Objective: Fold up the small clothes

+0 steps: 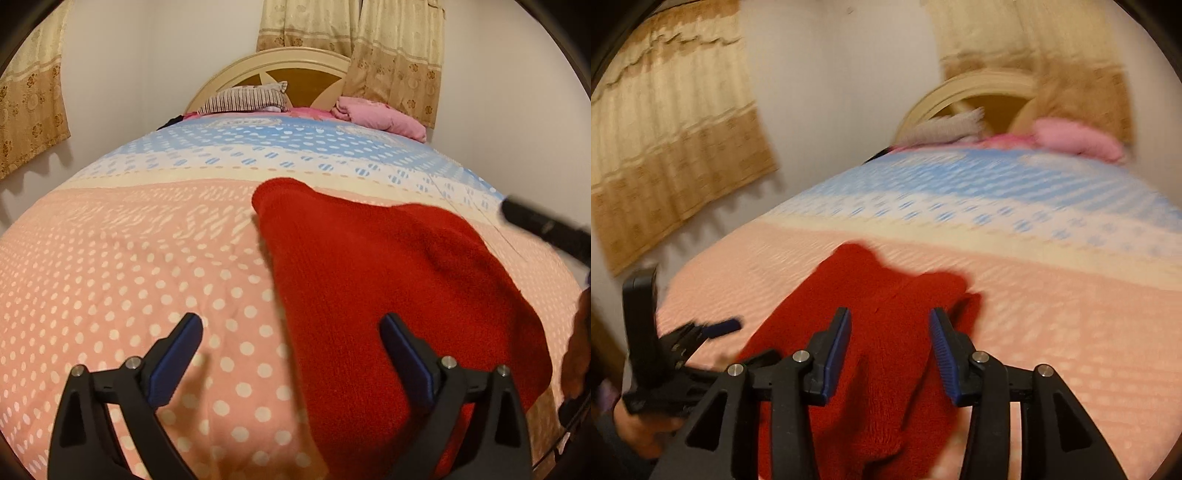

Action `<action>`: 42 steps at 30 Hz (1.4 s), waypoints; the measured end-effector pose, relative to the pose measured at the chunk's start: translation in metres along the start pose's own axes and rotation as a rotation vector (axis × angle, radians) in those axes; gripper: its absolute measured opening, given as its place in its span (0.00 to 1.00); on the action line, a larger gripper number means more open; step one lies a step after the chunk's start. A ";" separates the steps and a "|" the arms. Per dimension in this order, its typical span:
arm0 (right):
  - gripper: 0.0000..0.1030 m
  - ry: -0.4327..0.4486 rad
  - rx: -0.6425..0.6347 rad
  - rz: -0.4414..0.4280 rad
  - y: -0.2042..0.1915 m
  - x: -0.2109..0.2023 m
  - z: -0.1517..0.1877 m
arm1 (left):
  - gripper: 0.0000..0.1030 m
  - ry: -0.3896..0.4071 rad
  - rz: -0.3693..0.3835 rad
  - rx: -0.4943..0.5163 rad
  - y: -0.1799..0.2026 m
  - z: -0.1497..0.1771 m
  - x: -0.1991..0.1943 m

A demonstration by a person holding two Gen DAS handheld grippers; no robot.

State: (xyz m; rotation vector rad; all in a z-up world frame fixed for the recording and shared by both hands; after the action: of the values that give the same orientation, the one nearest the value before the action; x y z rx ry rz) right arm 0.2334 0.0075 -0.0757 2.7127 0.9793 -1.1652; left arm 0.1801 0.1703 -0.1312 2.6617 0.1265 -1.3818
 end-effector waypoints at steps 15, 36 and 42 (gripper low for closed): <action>0.55 -0.213 -0.005 -0.142 0.003 0.035 0.040 | 1.00 0.016 0.022 -0.019 -0.001 0.027 -0.025; 0.63 0.053 -0.013 0.023 -0.045 -0.073 0.040 | 1.00 0.138 0.036 0.026 0.021 0.040 -0.105; 0.63 0.042 -0.012 0.031 -0.045 -0.075 0.044 | 1.00 0.145 0.027 0.030 0.024 0.042 -0.107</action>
State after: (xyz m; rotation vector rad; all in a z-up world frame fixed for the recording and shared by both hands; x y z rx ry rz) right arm 0.1409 -0.0087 -0.0483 2.7443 0.9416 -1.0978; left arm 0.0884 0.1392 -0.0654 2.7764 0.0850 -1.1915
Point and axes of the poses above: each gripper's, at about its wrist camera, not at the fingertips, and x roughly the way its jaws point, y to its right, z to its underside, the point moved 3 cm from there along x, roughly the way its jaws point, and after that the axes turned 15 degrees about -y, right-handed, at the moved point
